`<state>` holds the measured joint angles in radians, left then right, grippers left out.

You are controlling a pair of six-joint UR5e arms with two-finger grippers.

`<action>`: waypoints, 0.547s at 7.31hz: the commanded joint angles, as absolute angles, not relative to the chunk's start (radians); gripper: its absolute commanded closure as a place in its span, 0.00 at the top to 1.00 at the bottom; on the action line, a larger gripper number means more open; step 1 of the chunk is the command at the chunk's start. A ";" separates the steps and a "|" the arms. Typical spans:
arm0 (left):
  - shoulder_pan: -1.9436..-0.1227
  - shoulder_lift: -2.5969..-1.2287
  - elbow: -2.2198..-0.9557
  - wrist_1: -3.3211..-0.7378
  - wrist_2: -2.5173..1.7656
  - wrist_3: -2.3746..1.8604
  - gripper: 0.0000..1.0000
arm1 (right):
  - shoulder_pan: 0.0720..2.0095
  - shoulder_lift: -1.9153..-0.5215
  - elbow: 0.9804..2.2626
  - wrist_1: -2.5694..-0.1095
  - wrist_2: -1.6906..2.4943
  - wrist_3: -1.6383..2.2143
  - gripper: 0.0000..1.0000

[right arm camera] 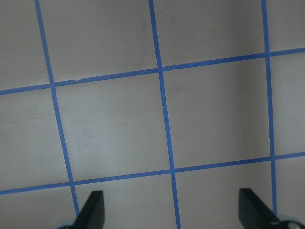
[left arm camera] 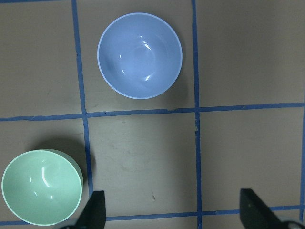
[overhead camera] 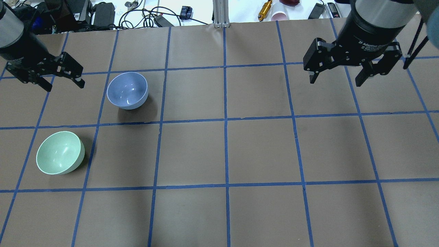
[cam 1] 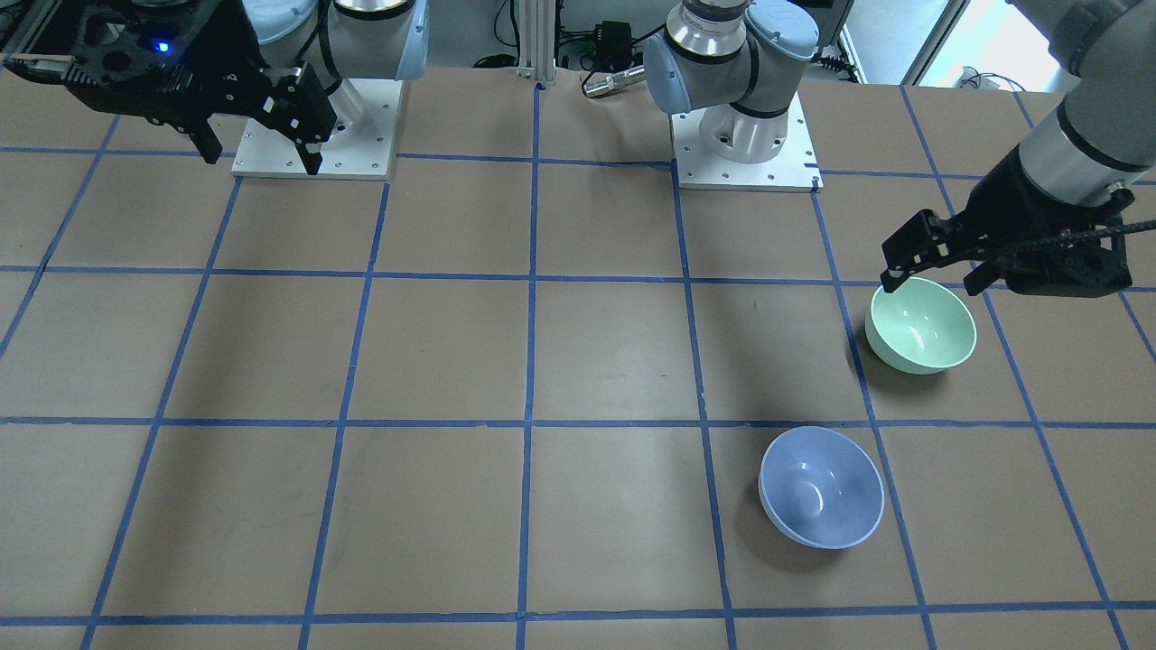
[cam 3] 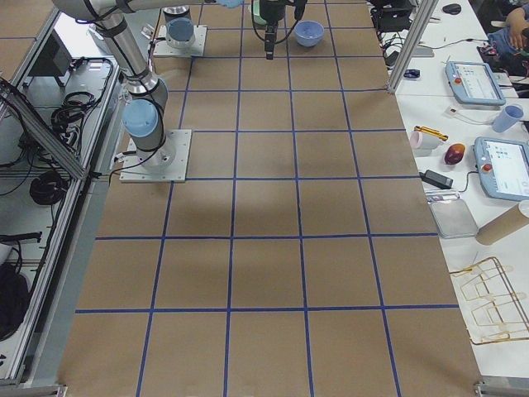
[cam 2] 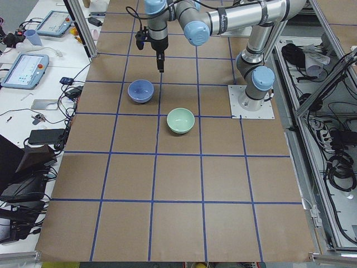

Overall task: Stack green bowl on blue bowl
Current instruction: 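Move the left gripper toward and down to the pale green bowl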

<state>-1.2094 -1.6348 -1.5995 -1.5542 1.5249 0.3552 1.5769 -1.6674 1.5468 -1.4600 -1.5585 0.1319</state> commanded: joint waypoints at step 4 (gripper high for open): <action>-0.976 -1.716 -1.759 -1.372 1.535 0.680 1.00 | 1.577 -1.667 1.546 -1.460 -1.559 0.132 1.00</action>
<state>-1.0225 -1.7040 -1.7089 -1.4368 1.5319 0.5982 1.5769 -1.6674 1.5463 -1.4595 -1.5585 0.1319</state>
